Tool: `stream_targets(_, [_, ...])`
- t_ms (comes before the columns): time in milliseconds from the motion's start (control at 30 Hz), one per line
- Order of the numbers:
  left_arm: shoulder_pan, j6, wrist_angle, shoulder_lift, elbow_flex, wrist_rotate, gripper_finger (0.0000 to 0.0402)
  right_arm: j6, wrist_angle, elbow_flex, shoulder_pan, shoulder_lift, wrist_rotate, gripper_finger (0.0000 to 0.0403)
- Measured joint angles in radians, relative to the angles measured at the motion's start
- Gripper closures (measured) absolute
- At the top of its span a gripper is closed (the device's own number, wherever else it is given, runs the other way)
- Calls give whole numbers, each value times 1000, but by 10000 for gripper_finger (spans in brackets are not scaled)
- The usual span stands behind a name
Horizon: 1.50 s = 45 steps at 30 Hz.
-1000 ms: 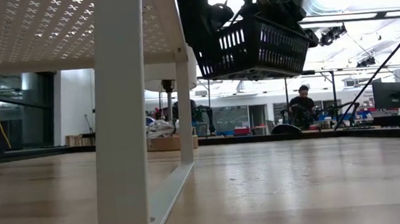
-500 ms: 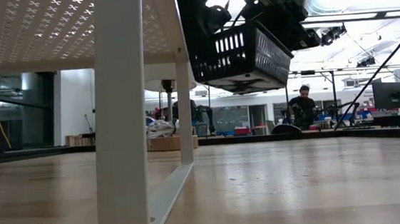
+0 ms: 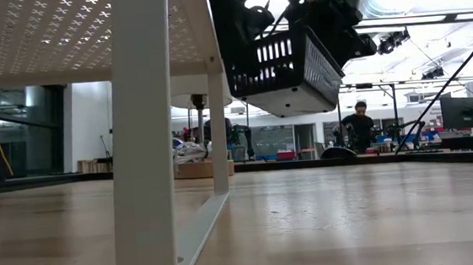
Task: Pick & Place Office Desk Supplies
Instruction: Put the black bin on the shelf
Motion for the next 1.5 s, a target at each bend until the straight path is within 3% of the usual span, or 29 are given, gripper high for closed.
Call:
stream_targets(533, [0, -5, 3, 0, 0, -29, 401, -17, 11, 0, 0, 0, 42, 260])
stream_targets(833, [0, 11, 4, 0, 0, -28, 401, -56, 7, 0, -19, -18, 5, 261])
stream_targets(1267, [-2, 55, 20, 1, 0, -29, 401, -57, -16, 0, -105, -243, 74, 261])
stream_targets(1500, [1, 90, 36, -11, 1, -104, 401, -52, -22, 0, -107, -332, 96, 261])
